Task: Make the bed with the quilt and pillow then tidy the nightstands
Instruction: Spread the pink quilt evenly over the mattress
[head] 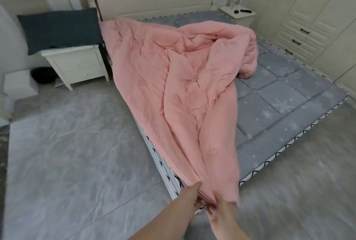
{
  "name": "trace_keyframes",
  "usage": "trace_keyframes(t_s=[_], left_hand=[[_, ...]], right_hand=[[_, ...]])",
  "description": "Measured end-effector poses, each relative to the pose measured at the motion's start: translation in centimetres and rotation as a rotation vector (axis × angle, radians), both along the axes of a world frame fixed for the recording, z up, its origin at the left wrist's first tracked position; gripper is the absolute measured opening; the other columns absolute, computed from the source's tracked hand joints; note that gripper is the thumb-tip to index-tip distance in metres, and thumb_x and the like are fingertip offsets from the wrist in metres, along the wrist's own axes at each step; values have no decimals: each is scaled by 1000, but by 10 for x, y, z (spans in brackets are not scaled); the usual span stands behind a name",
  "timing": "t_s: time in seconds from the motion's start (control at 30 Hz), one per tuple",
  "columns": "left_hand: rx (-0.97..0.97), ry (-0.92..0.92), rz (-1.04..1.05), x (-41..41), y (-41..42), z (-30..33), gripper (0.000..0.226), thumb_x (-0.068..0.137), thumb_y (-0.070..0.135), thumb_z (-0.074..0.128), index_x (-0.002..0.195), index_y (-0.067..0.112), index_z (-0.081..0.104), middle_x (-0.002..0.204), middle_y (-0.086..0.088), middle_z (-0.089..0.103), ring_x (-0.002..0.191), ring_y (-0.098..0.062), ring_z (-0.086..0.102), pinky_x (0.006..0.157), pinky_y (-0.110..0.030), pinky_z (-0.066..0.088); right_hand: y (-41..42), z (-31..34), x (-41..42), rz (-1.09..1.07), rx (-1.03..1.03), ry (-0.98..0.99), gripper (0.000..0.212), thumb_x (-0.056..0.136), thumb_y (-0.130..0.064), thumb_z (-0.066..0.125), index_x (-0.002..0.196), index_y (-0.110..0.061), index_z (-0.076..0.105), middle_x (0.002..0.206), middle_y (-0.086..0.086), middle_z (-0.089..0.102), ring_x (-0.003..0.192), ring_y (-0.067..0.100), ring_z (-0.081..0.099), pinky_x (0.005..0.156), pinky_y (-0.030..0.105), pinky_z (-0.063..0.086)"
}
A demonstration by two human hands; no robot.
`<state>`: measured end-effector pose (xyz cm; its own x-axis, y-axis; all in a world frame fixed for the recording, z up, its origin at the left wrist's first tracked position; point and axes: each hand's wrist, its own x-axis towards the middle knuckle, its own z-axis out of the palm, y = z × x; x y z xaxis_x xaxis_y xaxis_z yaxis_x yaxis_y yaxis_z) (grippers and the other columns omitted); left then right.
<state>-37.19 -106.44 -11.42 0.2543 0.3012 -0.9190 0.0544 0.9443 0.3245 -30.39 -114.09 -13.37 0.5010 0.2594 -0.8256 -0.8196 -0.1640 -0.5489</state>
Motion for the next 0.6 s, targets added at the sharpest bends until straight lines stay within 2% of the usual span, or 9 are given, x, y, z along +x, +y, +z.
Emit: trace_keyframes(t_s=[0.1, 0.17, 0.23, 0.27, 0.37, 0.4, 0.47, 0.53, 0.6], left_hand=[[105, 24, 30, -6, -9, 1, 23, 93, 20, 58, 108, 2, 57, 85, -13, 61, 73, -23, 57, 69, -32, 50], [160, -5, 58, -7, -8, 8, 23, 96, 20, 53, 112, 3, 56, 87, -11, 60, 76, -21, 55, 73, -32, 49], [143, -91, 148, -9, -5, 18, 23, 99, 17, 49, 115, 2, 54, 91, -12, 61, 78, -21, 57, 68, -29, 49], [131, -143, 180, -8, -5, 24, 23, 100, 16, 47, 118, 1, 52, 98, -16, 62, 82, -23, 59, 70, -31, 50], [123, -233, 208, -6, -3, 38, 27, 102, 17, 44, 124, 1, 46, 118, -22, 59, 99, -32, 60, 94, -41, 49], [124, -243, 229, -6, -4, 41, 26, 102, 16, 44, 124, 2, 46, 118, -22, 57, 97, -33, 60, 97, -43, 47], [118, -243, 273, -6, -6, 43, 23, 102, 16, 43, 122, 4, 45, 116, -21, 55, 90, -32, 61, 94, -45, 47], [113, -224, 292, -4, -11, 43, 21, 103, 16, 42, 119, 3, 44, 114, -20, 56, 86, -31, 61, 94, -46, 47], [117, -191, 304, 4, -16, 40, 21, 103, 17, 42, 117, 2, 44, 105, -18, 59, 86, -31, 61, 94, -47, 48]], right_hand=[[-3, 13, -10, -4, 44, 100, 18, 94, -8, 56, 112, -6, 55, 86, 15, 64, 67, 22, 62, 54, 26, 56], [5, 28, -8, -121, 111, 184, 7, 93, -6, 58, 100, -3, 56, 89, 15, 61, 77, 24, 58, 75, 31, 56], [11, 40, 0, -194, 190, 194, 12, 91, -9, 61, 102, -3, 58, 95, 16, 63, 87, 26, 60, 89, 36, 50], [12, 38, 9, -166, 191, 128, 24, 88, -17, 64, 108, -4, 58, 101, 13, 63, 93, 27, 61, 93, 39, 49], [20, 28, 39, -122, 368, 217, 78, 62, -57, 75, 129, -27, 49, 122, 5, 57, 119, 25, 56, 102, 44, 48], [23, 35, 48, -194, 359, 256, 69, 66, -60, 75, 125, -33, 51, 122, 2, 59, 115, 22, 58, 95, 41, 51], [16, 49, 67, -169, 251, 164, 33, 86, -44, 68, 116, -33, 58, 107, -1, 67, 92, 18, 63, 86, 35, 52], [18, 48, 94, -161, 234, 203, 30, 92, -37, 62, 120, -26, 61, 102, -1, 68, 86, 18, 62, 101, 35, 46], [18, 37, 121, -62, 214, 172, 34, 92, -43, 59, 122, -26, 61, 116, -3, 67, 90, 17, 62, 101, 33, 45]])
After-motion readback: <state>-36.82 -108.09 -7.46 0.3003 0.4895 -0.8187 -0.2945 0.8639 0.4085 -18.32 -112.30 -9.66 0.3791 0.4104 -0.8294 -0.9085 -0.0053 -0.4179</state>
